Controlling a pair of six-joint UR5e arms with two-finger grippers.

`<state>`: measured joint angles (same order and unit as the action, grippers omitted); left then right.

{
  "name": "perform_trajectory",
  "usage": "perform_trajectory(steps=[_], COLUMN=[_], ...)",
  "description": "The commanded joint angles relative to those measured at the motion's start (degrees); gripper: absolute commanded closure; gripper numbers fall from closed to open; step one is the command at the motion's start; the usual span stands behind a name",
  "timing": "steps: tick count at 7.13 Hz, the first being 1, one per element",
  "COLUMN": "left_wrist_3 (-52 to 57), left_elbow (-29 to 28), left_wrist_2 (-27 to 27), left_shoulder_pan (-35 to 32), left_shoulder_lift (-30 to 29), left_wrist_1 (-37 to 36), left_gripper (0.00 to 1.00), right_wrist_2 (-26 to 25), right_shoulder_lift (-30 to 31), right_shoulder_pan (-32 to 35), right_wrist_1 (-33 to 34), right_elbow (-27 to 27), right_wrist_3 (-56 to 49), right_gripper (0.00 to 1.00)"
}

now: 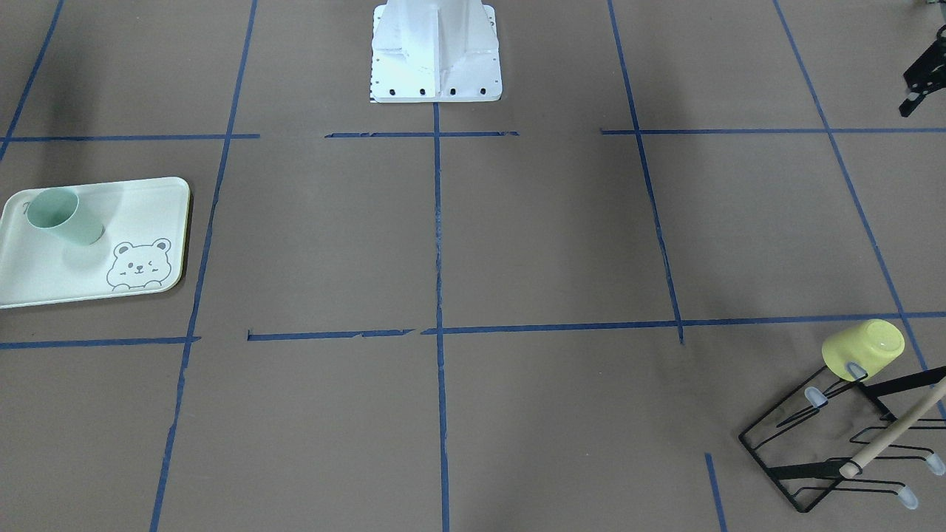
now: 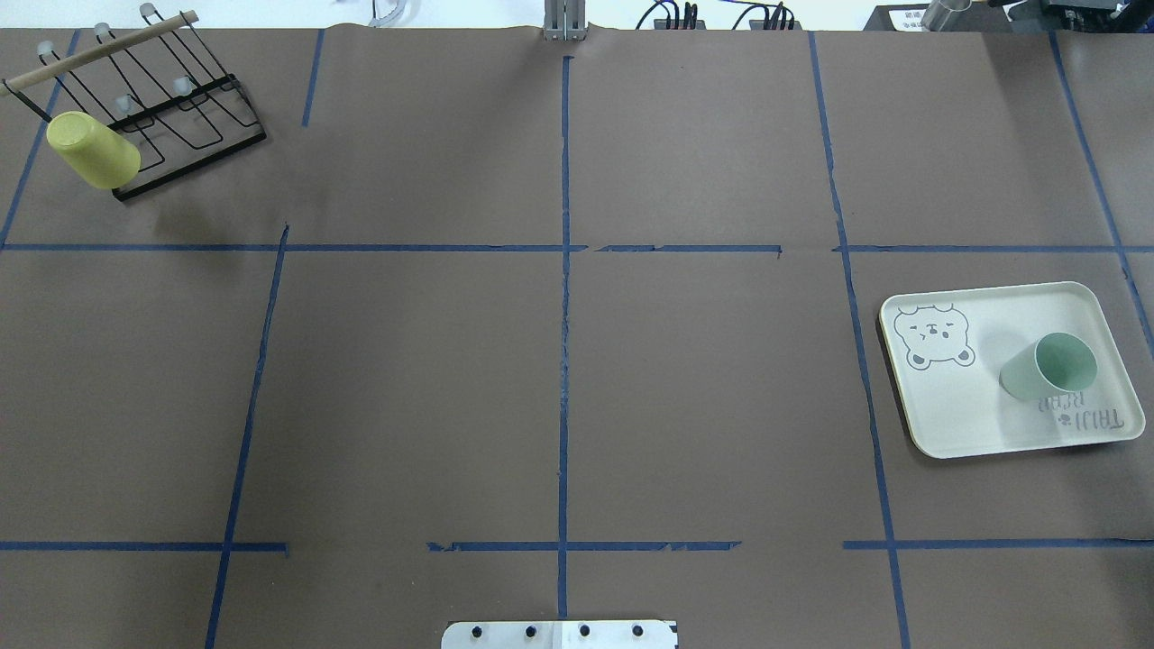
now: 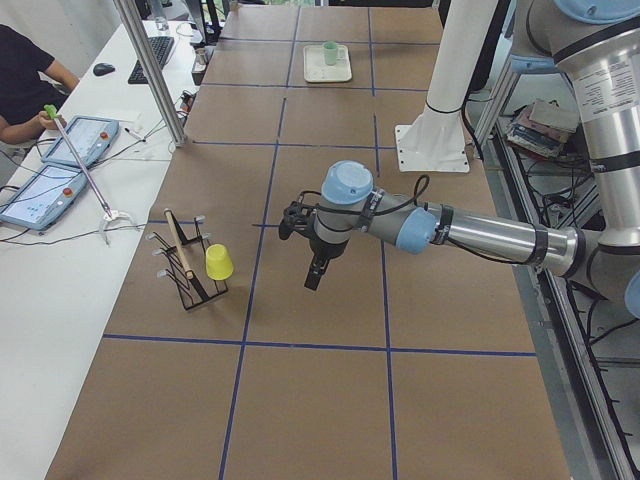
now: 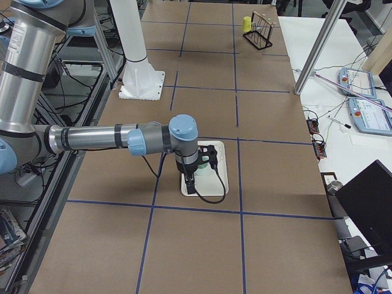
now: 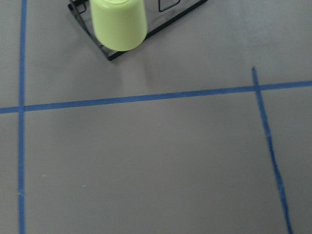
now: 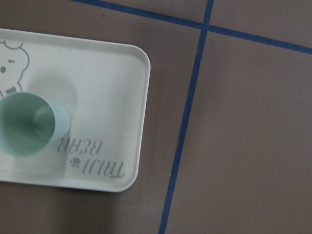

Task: Left arm grabs green cup and hands to right arm on tray

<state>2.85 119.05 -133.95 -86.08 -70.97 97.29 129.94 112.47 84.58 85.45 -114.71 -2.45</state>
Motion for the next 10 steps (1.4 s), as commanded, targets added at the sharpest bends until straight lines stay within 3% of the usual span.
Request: perform_trajectory(steps=[1,3,5,10], left_wrist_3=[12.7,12.9,11.8,11.2], left_elbow=[-0.4,-8.6,-8.7,-9.3], left_wrist_2=[-1.4,-1.8,-1.8,-1.1], left_shoulder_pan=[-6.9,-7.2,-7.2,-7.1], left_shoulder_lift=[-3.5,-4.9,-5.0,-6.6], left_wrist_1=[-18.4,-20.3,-20.6,-19.8], left_gripper=[0.00,0.00,0.00,0.00], right_wrist_2=[1.5,3.6,6.2,3.7], right_shoulder_lift=[2.8,2.3,2.3,1.2], right_shoulder_pan=[3.2,3.4,3.5,3.5], right_wrist_1=[0.5,0.5,0.5,1.5], right_elbow=[1.9,1.7,0.7,-0.1], right_wrist_3=[-7.9,-7.7,-7.3,-5.6], right_gripper=[0.00,0.00,0.00,0.00])
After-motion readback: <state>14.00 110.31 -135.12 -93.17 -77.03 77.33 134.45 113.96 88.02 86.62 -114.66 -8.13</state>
